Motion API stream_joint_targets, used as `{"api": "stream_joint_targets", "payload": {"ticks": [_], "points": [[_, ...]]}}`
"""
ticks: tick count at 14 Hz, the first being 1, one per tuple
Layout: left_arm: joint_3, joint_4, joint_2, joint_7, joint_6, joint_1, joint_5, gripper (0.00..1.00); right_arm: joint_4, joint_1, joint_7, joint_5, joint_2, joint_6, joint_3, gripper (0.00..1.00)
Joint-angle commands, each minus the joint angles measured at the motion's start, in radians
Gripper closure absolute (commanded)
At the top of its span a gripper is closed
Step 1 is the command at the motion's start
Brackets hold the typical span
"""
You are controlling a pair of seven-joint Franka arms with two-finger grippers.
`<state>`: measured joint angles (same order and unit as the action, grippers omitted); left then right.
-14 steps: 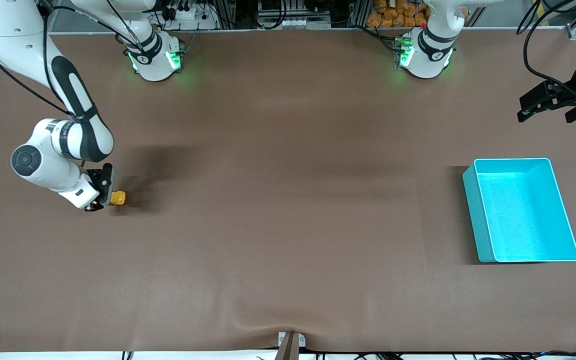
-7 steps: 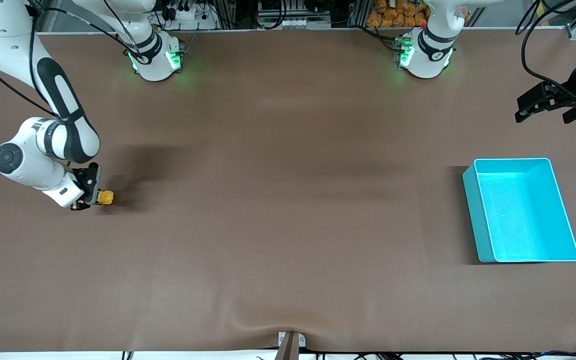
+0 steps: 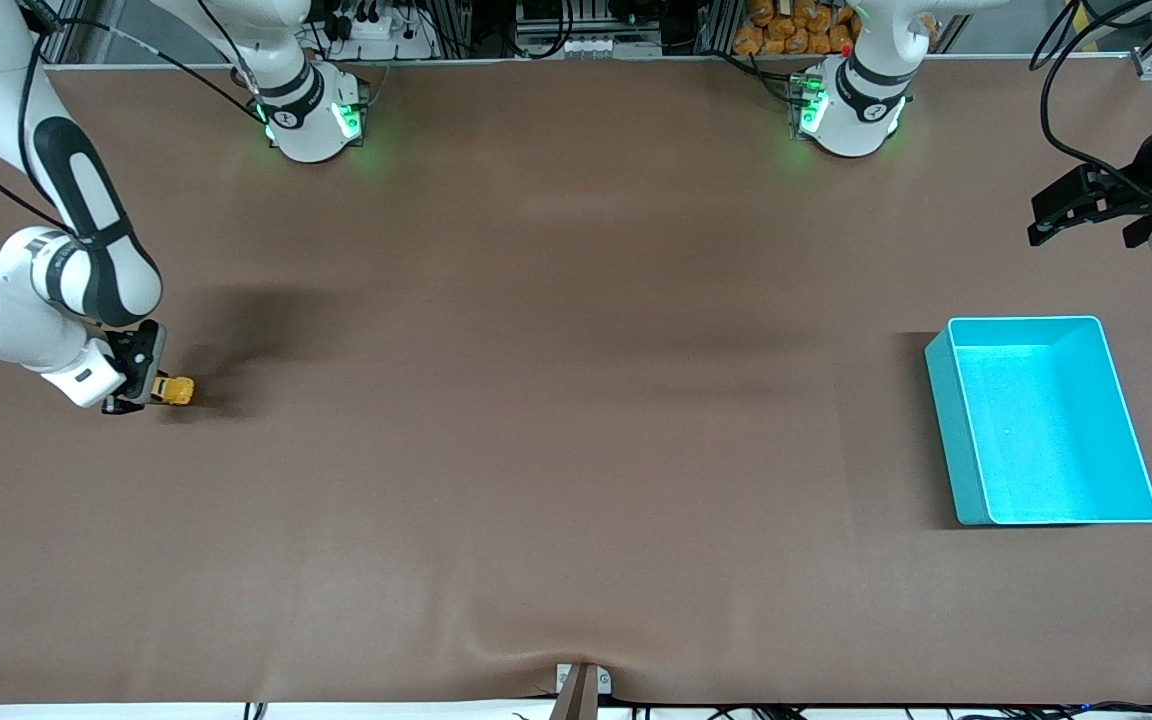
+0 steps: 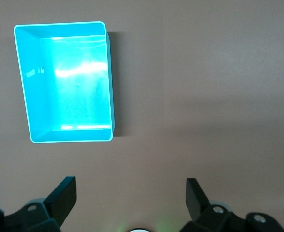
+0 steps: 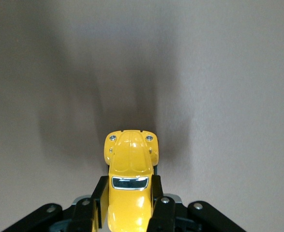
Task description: Wind and store yellow beetle car
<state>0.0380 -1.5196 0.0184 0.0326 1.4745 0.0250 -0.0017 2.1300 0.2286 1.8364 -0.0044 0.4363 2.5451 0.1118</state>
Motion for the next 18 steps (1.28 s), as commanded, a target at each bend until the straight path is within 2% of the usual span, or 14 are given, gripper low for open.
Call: {"api": "stream_joint_targets", "payload": {"ticks": [1,10,11,12,13,14,18], "points": [[0.003,0.002,-0.001,0.009,0.001,0.001,0.011,0.00,-0.008,0.044,0.037,-0.014,0.051,-0.003,-0.007,0.78],[0.010,0.002,-0.001,0.010,0.001,0.003,0.011,0.00,-0.059,0.070,0.075,-0.013,0.064,-0.014,-0.009,0.67],[0.010,0.002,-0.001,0.010,0.001,0.001,0.011,0.00,-0.070,0.070,0.084,-0.013,0.064,-0.017,-0.009,0.60],[0.010,0.004,-0.001,0.010,0.001,0.001,0.011,0.00,-0.073,0.070,0.087,-0.013,0.062,-0.017,-0.009,0.45],[0.010,0.003,-0.001,0.010,0.001,0.001,0.011,0.00,-0.084,0.075,0.089,-0.009,0.061,-0.019,-0.009,0.13],[0.010,0.002,-0.001,0.010,0.001,0.000,0.011,0.00,-0.117,0.090,0.098,-0.009,0.061,-0.044,-0.011,0.00],[0.011,0.001,-0.005,0.012,0.000,0.004,0.011,0.00,-0.335,0.113,0.129,-0.002,0.064,-0.332,-0.011,0.00]]}}
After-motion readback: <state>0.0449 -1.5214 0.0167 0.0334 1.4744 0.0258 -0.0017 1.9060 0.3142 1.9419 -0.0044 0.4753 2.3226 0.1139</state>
